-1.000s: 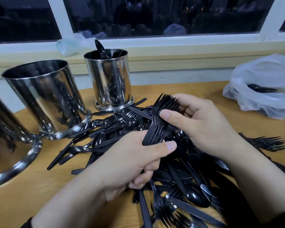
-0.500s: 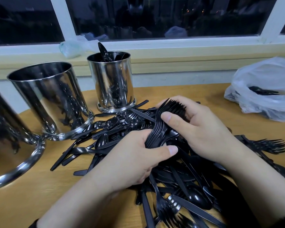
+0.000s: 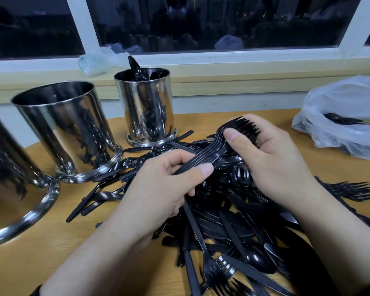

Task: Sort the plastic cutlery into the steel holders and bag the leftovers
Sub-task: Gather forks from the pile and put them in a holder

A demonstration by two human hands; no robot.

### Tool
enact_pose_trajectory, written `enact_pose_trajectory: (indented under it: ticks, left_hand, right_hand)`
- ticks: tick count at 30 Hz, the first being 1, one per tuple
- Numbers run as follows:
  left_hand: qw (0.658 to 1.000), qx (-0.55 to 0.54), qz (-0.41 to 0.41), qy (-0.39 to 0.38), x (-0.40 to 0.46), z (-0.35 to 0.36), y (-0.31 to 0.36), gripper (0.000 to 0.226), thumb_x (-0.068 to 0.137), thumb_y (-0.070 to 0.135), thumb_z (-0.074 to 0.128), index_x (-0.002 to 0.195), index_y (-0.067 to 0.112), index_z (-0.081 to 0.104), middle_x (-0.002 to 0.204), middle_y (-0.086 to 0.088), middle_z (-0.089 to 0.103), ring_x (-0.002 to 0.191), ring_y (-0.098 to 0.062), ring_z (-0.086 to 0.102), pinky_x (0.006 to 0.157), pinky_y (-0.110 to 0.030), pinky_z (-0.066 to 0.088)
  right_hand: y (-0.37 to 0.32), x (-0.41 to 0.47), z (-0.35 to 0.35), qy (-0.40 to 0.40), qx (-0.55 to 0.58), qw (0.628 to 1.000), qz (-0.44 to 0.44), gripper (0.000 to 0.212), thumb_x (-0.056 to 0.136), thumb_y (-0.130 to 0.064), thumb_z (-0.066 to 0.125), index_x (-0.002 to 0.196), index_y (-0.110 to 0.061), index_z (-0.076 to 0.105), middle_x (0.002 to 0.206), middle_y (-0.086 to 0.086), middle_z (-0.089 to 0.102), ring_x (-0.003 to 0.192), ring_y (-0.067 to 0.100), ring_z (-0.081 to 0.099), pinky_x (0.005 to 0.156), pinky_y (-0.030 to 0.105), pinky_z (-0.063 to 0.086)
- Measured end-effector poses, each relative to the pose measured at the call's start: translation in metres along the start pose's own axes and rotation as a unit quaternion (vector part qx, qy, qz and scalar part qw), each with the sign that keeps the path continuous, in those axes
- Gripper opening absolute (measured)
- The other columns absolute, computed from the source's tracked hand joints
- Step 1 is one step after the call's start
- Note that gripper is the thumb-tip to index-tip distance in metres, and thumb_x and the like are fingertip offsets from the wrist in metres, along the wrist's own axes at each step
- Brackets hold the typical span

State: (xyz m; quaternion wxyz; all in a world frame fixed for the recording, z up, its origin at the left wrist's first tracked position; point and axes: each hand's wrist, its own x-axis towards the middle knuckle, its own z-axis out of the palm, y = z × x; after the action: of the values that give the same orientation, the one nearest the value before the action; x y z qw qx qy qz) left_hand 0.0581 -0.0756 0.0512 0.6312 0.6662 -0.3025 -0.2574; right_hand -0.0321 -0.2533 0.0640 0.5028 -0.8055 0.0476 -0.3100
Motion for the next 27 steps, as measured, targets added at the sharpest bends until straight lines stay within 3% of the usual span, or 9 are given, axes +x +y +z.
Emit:
enact_pose_trajectory:
  ticks: [3,6,10,14,16,20,23,27]
  left_hand:
    - [0.998,-0.062,-0.003,0.03,0.002,0.001,-0.003,0.027,0.075,0.041,0.086,0.091,0.023,0.074,0.065,-0.004,0.053,0.041,-0.013,0.027,0.039,-0.019,0.023]
    - [0.998,-0.067,-0.004,0.008,0.001,0.004,-0.004,0.023,0.076,0.042,0.086,0.081,0.023,0.075,0.062,-0.005,0.047,0.044,-0.013,0.023,0.041,-0.02,0.019]
    - [0.999,-0.039,-0.003,-0.008,-0.001,0.003,-0.003,0.028,0.076,0.045,0.074,0.078,0.018,0.074,0.059,-0.004,0.037,0.048,-0.014,0.022,0.044,-0.022,0.019]
    - [0.999,-0.039,-0.004,-0.007,0.0,0.001,-0.001,0.027,0.076,0.045,0.074,0.072,0.018,0.073,0.059,-0.005,0.039,0.049,-0.014,0.023,0.044,-0.022,0.019]
    - [0.999,-0.047,-0.006,-0.004,0.0,-0.001,-0.001,0.025,0.081,0.042,0.075,0.07,0.019,0.071,0.058,-0.004,0.04,0.048,-0.014,0.023,0.044,-0.024,0.019]
    - [0.996,-0.075,0.0,0.038,0.004,-0.005,0.002,0.026,0.092,0.034,0.071,0.073,0.016,0.071,0.06,-0.006,0.046,0.045,-0.014,0.024,0.045,-0.026,0.017]
    - [0.99,-0.115,0.005,0.085,0.005,-0.013,0.008,0.022,0.091,0.035,0.071,0.084,0.015,0.076,0.063,-0.006,0.05,0.047,-0.015,0.026,0.044,-0.026,0.018]
    - [0.982,-0.123,0.028,0.14,0.004,-0.028,0.016,0.025,0.092,0.04,0.069,0.085,0.017,0.076,0.065,-0.006,0.056,0.047,-0.015,0.035,0.043,-0.024,0.028]
  right_hand:
    - [0.001,0.001,0.001,-0.007,0.024,1.0,0.006,0.008,0.099,-0.023,0.061,0.093,-0.021,0.066,0.074,-0.012,0.065,0.065,0.002,0.057,0.063,0.016,0.043]
    - [0.0,0.001,0.003,-0.02,0.043,0.999,0.01,0.005,0.1,-0.02,0.06,0.099,-0.023,0.064,0.074,-0.013,0.064,0.065,0.002,0.057,0.06,0.017,0.044]
    - [-0.003,-0.001,0.003,-0.013,0.048,0.999,0.022,0.017,0.1,-0.023,0.06,0.111,-0.034,0.067,0.089,0.008,0.068,0.07,0.021,0.061,0.061,0.041,0.053]
    - [-0.004,0.0,0.004,-0.024,0.053,0.998,0.029,0.008,0.101,-0.024,0.058,0.1,-0.027,0.066,0.079,0.008,0.062,0.063,0.015,0.054,0.052,0.03,0.048]
    - [-0.004,0.003,0.005,-0.028,0.05,0.998,0.031,0.008,0.1,-0.027,0.059,0.095,-0.024,0.065,0.082,0.016,0.063,0.066,0.022,0.055,0.055,0.044,0.049]
    - [-0.015,0.015,0.009,-0.024,0.019,0.999,0.021,0.007,0.099,-0.03,0.061,0.095,-0.025,0.065,0.085,0.018,0.066,0.068,0.037,0.058,0.068,0.055,0.054]
    - [-0.028,0.03,0.014,-0.026,-0.015,0.999,0.014,0.011,0.099,-0.033,0.061,0.097,-0.023,0.064,0.084,0.026,0.064,0.068,0.047,0.058,0.066,0.063,0.051]
    - [-0.049,0.051,0.028,-0.039,-0.069,0.997,-0.002,0.014,0.097,-0.039,0.061,0.102,-0.027,0.064,0.086,0.017,0.071,0.077,0.042,0.065,0.074,0.056,0.053]
